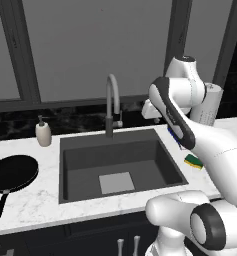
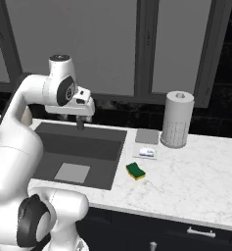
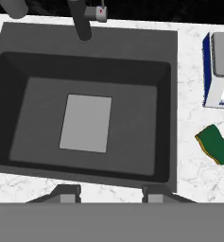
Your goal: Pick the pan and sponge and place them into the sink. Then turn on the water.
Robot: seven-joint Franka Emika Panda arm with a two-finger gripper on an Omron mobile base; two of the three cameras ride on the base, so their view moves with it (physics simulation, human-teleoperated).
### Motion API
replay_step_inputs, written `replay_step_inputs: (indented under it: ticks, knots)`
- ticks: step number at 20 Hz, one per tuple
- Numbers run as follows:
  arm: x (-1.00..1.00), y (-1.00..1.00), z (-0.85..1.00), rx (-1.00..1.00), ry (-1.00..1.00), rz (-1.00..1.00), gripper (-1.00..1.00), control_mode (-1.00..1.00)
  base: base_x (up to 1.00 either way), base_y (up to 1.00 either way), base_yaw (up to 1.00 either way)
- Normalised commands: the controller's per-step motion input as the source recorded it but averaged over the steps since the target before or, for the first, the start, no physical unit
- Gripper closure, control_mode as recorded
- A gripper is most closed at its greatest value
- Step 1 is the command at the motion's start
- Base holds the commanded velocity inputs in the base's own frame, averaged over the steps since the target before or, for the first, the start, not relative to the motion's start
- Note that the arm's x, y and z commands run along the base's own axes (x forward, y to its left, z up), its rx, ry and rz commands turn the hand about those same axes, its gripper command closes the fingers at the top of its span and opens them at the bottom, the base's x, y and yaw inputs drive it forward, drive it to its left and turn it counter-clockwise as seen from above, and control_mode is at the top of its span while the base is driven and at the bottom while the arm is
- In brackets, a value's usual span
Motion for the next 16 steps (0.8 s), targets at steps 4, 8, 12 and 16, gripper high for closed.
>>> replay_step_inputs:
  ticks: [4,8,12,16]
  knots:
    - [-0.02,0.21,-0.13,0.0,0.0,0.0,-1.0,-1.0,0.0,0.0,0.0]
    - [-0.06,1.0,-0.17,0.0,-0.04,0.0,-1.0,-1.0,0.0,0.0,0.0]
    - [-0.02,1.0,-0.24,-0.04,-0.02,0.0,-1.0,-1.0,0.0,0.0,0.0]
    - [0.0,1.0,-0.39,-0.12,0.05,0.0,-1.0,-1.0,0.0,0.0,0.0]
